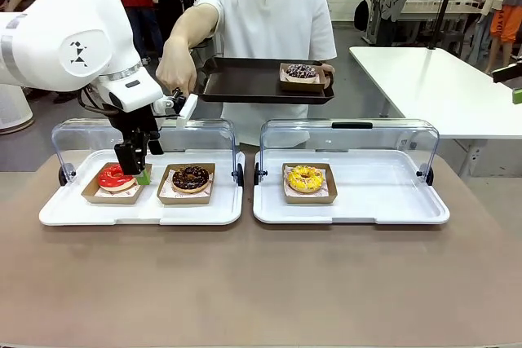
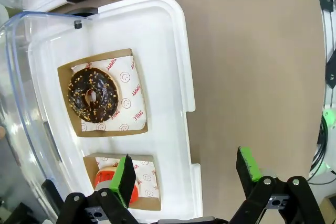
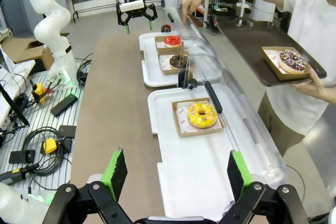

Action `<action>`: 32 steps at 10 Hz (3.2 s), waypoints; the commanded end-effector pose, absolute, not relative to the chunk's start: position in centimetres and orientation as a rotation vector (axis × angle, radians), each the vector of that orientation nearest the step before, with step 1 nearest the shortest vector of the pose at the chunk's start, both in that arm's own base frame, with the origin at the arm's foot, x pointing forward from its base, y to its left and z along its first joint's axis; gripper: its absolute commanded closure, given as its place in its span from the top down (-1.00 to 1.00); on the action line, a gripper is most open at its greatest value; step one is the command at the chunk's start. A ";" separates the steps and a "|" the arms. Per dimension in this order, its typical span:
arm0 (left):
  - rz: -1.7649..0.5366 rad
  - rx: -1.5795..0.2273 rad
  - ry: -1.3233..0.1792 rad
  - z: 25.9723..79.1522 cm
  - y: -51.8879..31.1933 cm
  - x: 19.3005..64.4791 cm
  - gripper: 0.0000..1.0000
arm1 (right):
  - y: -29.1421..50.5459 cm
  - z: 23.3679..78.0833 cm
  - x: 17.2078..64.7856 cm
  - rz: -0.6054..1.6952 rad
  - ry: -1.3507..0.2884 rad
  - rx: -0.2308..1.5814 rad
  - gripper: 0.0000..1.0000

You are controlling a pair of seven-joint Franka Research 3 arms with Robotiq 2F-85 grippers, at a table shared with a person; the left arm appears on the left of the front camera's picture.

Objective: Provide the desired donut to the person.
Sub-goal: Pick up and lift the Paper togo box containing the Donut pointed at by the person.

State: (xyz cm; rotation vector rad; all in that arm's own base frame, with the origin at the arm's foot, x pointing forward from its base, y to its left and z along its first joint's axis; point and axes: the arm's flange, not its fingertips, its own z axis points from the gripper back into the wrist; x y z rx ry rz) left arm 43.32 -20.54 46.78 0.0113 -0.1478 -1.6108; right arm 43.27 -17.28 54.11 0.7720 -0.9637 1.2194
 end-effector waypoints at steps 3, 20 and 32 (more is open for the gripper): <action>-1.604 0.013 -0.149 46.8 -20.6 43.5 1.00 | -17.1 54.0 43.1 1.217 -0.968 0.767 1.00; -1.565 0.049 -0.016 38.0 -21.0 50.0 1.00 | -17.1 54.0 43.1 1.217 -0.968 0.767 1.00; -1.545 0.063 -0.036 34.6 -21.2 49.9 1.00 | -17.1 54.0 43.1 1.217 -0.968 0.767 1.00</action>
